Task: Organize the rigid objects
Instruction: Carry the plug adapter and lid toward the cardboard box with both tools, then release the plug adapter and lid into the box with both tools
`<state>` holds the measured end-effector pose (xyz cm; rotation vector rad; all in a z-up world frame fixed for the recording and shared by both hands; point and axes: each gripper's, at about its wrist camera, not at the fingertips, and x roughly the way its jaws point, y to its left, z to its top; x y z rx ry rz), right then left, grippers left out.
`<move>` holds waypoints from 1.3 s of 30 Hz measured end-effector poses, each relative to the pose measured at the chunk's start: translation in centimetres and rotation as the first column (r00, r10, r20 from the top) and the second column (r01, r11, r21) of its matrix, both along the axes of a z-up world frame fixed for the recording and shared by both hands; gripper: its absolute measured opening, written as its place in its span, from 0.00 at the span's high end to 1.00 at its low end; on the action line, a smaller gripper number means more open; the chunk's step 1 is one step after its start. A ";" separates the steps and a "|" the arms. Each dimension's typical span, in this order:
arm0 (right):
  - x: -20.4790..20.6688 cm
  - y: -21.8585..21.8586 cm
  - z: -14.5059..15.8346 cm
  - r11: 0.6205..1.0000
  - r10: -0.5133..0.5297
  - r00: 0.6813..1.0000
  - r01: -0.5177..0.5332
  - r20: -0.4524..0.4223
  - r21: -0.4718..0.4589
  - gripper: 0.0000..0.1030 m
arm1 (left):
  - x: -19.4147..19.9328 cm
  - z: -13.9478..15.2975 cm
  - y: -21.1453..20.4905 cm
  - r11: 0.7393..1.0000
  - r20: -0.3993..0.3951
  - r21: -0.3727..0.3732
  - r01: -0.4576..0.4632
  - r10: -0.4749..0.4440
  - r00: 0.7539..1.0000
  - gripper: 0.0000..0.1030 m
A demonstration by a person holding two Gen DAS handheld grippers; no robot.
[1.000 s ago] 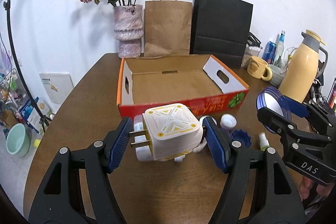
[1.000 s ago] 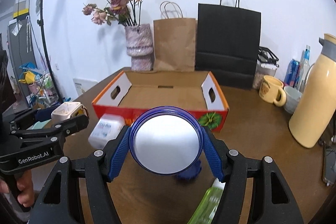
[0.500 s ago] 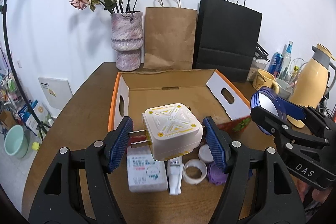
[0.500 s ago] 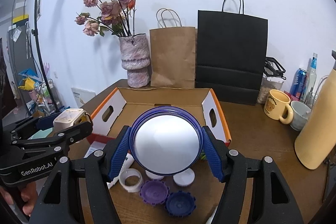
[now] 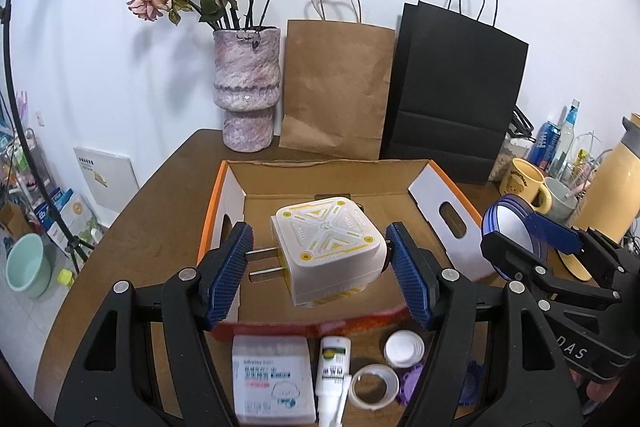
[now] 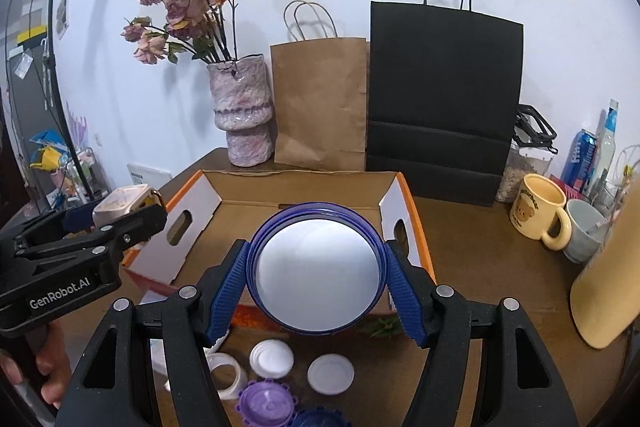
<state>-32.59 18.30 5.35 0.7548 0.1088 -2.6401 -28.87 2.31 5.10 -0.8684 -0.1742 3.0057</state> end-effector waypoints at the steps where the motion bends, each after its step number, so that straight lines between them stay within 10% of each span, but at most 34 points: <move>1: -0.4 0.0 0.0 1.000 0.001 1.000 -0.001 0.004 -0.001 0.31 | -0.4 0.0 0.1 1.000 0.002 -0.002 0.001 -0.001 1.000 0.37; 39: -12.2 -1.0 -5.6 0.993 -0.004 0.985 -0.016 0.170 0.114 0.30 | -10.5 -4.3 0.4 0.994 0.118 -0.102 -0.033 0.045 0.992 0.36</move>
